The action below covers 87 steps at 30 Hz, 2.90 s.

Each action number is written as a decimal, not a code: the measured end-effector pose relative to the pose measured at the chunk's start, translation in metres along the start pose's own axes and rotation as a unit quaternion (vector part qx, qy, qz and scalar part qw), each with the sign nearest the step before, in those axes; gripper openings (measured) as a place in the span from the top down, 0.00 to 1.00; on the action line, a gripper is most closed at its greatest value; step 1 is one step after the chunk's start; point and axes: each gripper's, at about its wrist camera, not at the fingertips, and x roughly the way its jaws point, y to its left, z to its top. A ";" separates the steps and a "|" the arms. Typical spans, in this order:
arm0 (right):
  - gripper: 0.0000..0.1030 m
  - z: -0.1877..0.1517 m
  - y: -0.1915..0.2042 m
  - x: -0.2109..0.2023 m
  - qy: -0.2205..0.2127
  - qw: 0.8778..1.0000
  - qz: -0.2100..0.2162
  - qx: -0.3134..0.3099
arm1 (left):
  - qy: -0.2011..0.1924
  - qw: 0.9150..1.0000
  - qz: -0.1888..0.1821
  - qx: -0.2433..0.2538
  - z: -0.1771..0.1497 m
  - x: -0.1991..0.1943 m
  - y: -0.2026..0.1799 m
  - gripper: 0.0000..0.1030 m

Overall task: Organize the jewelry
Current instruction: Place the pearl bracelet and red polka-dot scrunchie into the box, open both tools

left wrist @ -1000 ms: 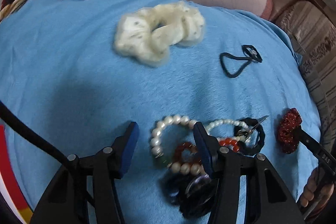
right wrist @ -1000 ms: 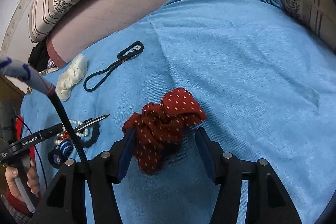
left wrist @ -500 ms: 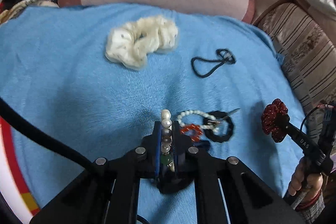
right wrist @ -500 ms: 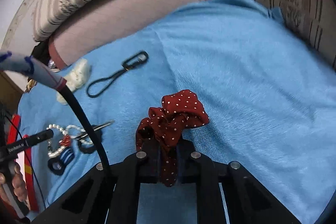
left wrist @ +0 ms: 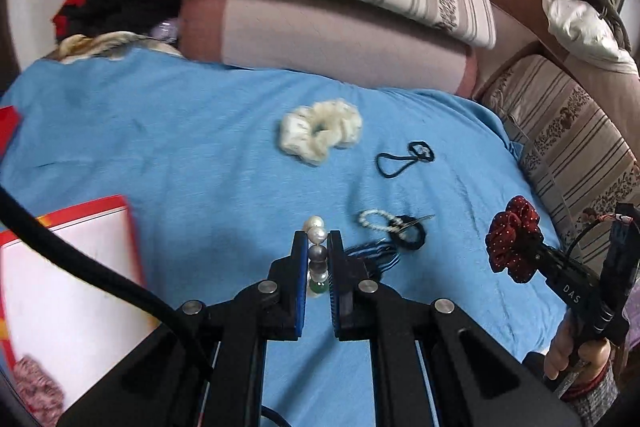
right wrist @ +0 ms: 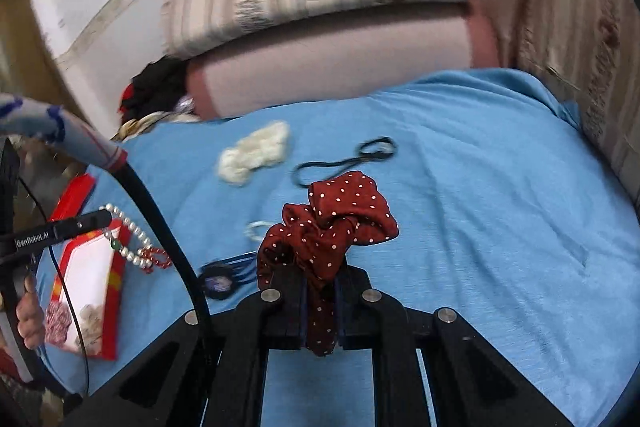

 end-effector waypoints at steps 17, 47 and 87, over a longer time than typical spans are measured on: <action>0.90 -0.022 0.013 0.007 0.023 1.000 0.005 -0.009 | 0.072 0.987 0.133 0.049 -0.054 0.029 -0.001 0.91; 0.90 -0.025 0.205 0.062 0.109 0.969 0.184 -0.126 | 0.044 0.985 0.155 -0.060 -0.043 -0.056 0.150 0.91; 0.48 -0.033 0.320 0.135 0.127 0.954 0.164 -0.217 | -0.006 0.972 0.183 -0.149 -0.144 -0.119 0.193 0.59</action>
